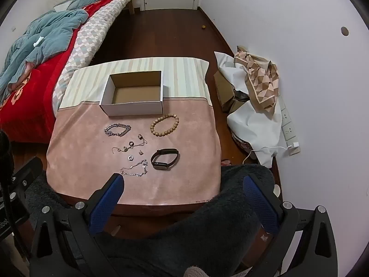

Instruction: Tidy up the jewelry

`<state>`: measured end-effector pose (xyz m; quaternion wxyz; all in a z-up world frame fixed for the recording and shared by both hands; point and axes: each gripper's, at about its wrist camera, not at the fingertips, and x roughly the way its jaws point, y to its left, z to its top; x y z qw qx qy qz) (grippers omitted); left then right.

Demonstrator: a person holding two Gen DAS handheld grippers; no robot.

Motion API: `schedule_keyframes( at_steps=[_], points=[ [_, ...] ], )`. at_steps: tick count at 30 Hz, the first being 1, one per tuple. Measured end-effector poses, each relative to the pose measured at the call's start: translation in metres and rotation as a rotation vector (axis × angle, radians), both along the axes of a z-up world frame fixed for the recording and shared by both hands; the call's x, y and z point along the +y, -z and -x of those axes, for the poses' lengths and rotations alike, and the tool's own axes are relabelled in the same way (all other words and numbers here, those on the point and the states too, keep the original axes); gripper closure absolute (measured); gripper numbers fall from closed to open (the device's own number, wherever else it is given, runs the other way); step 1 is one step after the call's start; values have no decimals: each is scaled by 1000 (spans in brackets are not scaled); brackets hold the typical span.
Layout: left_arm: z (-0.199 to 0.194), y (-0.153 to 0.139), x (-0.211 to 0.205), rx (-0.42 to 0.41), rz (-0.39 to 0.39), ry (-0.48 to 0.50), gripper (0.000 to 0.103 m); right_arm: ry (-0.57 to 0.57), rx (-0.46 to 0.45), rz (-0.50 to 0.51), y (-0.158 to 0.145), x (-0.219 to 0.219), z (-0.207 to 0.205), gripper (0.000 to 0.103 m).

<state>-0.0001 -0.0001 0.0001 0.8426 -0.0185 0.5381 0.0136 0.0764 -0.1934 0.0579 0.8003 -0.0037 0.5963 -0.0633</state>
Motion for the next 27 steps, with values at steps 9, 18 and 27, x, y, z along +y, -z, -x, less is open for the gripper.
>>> schedule_keyframes(
  at_steps=[9,18,27],
  points=[
    [1,0,0,3,14,3,0,-1,5,14,1,4,-2,0],
    [1,-1,-1,4,14,2,0,-2,2,12,-1,-2,0,0],
    [0,4,-3,6,12,7,0,0,2,14,-3,-4,1,0]
  ],
)
